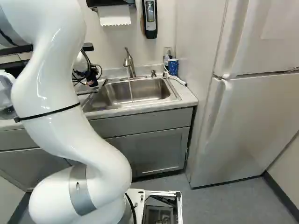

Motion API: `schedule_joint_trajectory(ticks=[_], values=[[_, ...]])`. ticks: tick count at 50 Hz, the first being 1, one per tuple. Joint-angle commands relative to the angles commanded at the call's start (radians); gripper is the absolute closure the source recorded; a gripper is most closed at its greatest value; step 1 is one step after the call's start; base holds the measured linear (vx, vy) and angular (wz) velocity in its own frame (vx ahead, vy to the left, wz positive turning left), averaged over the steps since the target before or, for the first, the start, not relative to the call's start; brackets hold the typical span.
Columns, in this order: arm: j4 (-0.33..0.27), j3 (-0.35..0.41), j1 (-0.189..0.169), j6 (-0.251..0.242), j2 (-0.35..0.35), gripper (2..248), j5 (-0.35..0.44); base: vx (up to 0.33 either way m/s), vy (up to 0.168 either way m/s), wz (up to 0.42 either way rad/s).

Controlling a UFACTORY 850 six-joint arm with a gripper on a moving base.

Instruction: Rinse the cup and place it in the tray

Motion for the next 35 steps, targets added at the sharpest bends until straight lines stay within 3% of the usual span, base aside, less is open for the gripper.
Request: schedule_joint_trajectory(ticks=[18,19,23,24,29,30,34,35], values=[[0.0,0.0,0.0,0.0,0.0,126,0.0,0.0,0.0,0.0],[0.0,0.0,0.0,0.0,0.0,99,0.0,0.0,0.0,0.0],[0.0,0.0,0.0,0.0,0.0,99,0.0,0.0,0.0,0.0],[0.0,0.0,0.0,0.0,0.0,65,0.0,0.0,0.0,0.0],[0.0,0.0,0.0,0.0,0.0,65,0.0,0.0,0.0,0.0],[0.0,0.0,0.0,0.0,0.0,29,0.0,0.0,0.0,0.0],[0.0,0.0,0.0,0.0,0.0,29,0.0,0.0,0.0,0.0],[0.0,0.0,0.0,0.0,0.0,3,0.0,0.0,0.0,0.0]])
